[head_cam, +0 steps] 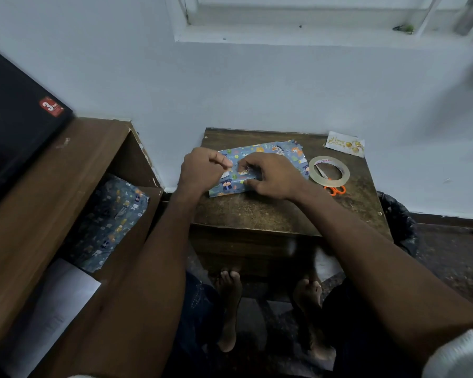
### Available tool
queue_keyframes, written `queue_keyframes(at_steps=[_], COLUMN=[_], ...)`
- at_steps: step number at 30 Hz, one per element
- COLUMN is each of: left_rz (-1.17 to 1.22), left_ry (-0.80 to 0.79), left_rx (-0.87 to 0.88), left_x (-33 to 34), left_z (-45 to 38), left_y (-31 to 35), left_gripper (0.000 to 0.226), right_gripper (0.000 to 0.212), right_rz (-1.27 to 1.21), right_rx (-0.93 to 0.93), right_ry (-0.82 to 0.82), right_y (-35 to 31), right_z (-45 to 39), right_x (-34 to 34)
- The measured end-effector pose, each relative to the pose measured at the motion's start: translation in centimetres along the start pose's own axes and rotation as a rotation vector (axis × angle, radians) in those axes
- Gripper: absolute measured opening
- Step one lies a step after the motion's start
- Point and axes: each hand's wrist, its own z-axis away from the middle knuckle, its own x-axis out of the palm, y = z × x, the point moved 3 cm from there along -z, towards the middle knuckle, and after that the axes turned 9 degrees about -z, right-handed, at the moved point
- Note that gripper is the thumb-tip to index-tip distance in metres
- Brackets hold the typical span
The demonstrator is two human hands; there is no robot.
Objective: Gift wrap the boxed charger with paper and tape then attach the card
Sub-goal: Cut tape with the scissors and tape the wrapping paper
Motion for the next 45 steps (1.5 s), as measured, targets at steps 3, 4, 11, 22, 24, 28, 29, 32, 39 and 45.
queue_keyframes(at_steps=[3, 4, 11, 22, 24, 28, 29, 32, 39, 45], left_rz=[0.010, 0.007, -0.050, -0.059, -0.067, -0.096, -0.111, -0.132, -0.157, -0.212], left_ry=[-0.015, -0.018, -0.002, 0.025, 0.021, 0.029, 0.031, 0.018, -0.008, -0.014], left_rx=[-0.023, -0.022, -0.007, 0.014, 0.017, 0.045, 0.069, 0.145, 0.226, 0.270], left_x=[-0.1, -0.1, 0.3, 0.6, 0.7, 0.8, 0.8, 0.5, 0.1, -0.4], left_z=[-0.1, -0.1, -0.2, -0.7, -0.8, -0.6, -0.6, -0.6, -0.5, 0.0], left_y=[-0.1, -0.1, 0.1, -0.4, -0.5, -0.6, -0.6, -0.9, -1.5, -1.6], left_gripper=[0.021, 0.019, 0.020, 0.014, 0.016, 0.024, 0.029, 0.037, 0.046, 0.058], right_gripper=[0.035, 0.034, 0.029, 0.049, 0.050, 0.051, 0.051, 0.052, 0.055, 0.069], right_rz=[0.015, 0.018, 0.012, 0.073, 0.096, 0.104, 0.095, 0.078, 0.139, 0.208], right_rx=[-0.008, -0.007, -0.017, -0.053, -0.063, -0.074, -0.074, -0.074, -0.083, -0.063], right_ry=[-0.004, -0.007, -0.029, -0.113, -0.132, -0.144, -0.141, -0.135, -0.172, -0.204], right_y=[-0.1, -0.2, -0.4, -0.8, -0.9, -1.0, -1.1, -1.3, -1.1, -1.3], right_z=[0.0, 0.0, 0.4, 0.7, 0.7, 0.7, 0.7, 0.8, 0.8, 0.8], right_x=[0.0, 0.0, 0.0, -0.2, -0.2, -0.1, -0.1, -0.2, -0.1, 0.5])
